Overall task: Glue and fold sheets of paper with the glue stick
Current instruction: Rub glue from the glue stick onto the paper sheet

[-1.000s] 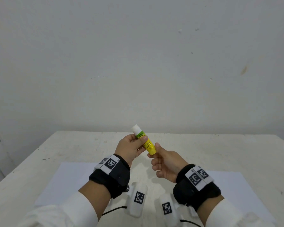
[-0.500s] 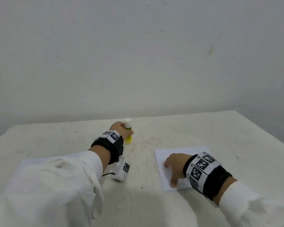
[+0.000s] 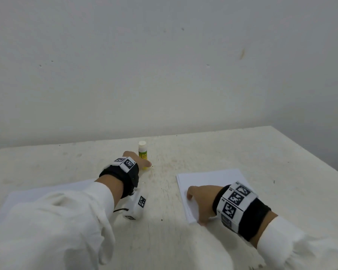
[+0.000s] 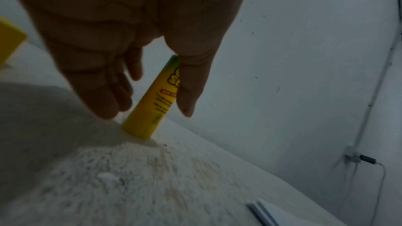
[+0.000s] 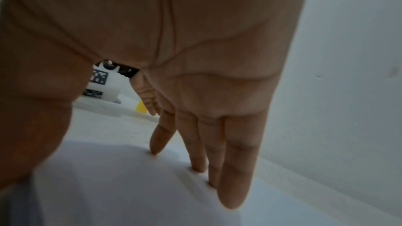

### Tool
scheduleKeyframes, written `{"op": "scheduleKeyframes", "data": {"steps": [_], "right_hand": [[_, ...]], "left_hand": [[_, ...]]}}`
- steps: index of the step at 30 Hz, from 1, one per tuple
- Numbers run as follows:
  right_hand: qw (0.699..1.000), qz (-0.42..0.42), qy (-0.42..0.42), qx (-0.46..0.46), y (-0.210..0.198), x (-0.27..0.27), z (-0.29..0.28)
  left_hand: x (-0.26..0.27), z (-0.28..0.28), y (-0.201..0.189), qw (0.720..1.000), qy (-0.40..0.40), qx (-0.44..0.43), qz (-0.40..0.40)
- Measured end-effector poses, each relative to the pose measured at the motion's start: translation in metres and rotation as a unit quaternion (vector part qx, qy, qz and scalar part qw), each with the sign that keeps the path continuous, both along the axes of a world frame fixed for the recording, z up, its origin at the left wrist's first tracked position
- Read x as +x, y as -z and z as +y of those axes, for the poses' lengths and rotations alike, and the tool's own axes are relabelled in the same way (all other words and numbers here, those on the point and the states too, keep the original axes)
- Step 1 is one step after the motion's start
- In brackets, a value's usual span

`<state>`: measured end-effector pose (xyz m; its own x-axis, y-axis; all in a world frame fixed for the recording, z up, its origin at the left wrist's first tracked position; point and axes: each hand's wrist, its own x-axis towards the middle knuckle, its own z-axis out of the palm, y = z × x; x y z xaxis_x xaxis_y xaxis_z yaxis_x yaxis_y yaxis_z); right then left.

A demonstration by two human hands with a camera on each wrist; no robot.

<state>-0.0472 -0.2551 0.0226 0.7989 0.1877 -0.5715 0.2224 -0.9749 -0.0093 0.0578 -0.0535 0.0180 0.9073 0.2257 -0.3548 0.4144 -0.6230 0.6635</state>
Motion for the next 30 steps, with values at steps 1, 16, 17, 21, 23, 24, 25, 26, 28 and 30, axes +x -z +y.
{"op": "scheduleKeyframes", "data": {"steps": [1, 16, 17, 21, 23, 24, 25, 26, 28, 30], "right_hand": [[1.0, 0.003, 0.004, 0.006, -0.001, 0.0, -0.001], [0.988, -0.112, 0.081, 0.069, -0.004, -0.009, -0.014], [0.987, -0.108, 0.088, 0.082, -0.005, -0.009, -0.015], [0.971, -0.07, 0.158, 0.166, -0.009, -0.006, -0.026], [0.95, -0.052, 0.213, 0.224, -0.011, -0.004, -0.034], [0.941, -0.049, 0.232, 0.243, -0.011, -0.004, -0.038], [0.935, -0.051, 0.242, 0.255, -0.01, -0.004, -0.043], [0.931, -0.055, 0.248, 0.262, -0.009, -0.004, -0.047], [0.931, -0.075, 0.249, 0.256, -0.008, -0.006, -0.052], [0.938, -0.105, 0.235, 0.232, -0.009, -0.008, -0.057]], "left_hand": [[-0.005, -0.001, 0.0, 1.0, 0.002, -0.003, 0.017], [-0.086, -0.077, -0.001, 0.954, 0.087, -0.236, 0.165], [-0.086, -0.078, -0.002, 0.954, 0.084, -0.237, 0.164], [-0.088, -0.08, -0.004, 0.955, 0.079, -0.235, 0.165], [-0.088, -0.082, -0.004, 0.955, 0.075, -0.238, 0.164], [-0.089, -0.083, -0.003, 0.955, 0.073, -0.239, 0.162], [-0.089, -0.085, -0.003, 0.954, 0.072, -0.242, 0.159], [-0.089, -0.087, -0.002, 0.954, 0.073, -0.244, 0.156], [-0.089, -0.094, -0.002, 0.954, 0.08, -0.247, 0.149], [-0.089, -0.102, -0.001, 0.955, 0.085, -0.247, 0.144]]}}
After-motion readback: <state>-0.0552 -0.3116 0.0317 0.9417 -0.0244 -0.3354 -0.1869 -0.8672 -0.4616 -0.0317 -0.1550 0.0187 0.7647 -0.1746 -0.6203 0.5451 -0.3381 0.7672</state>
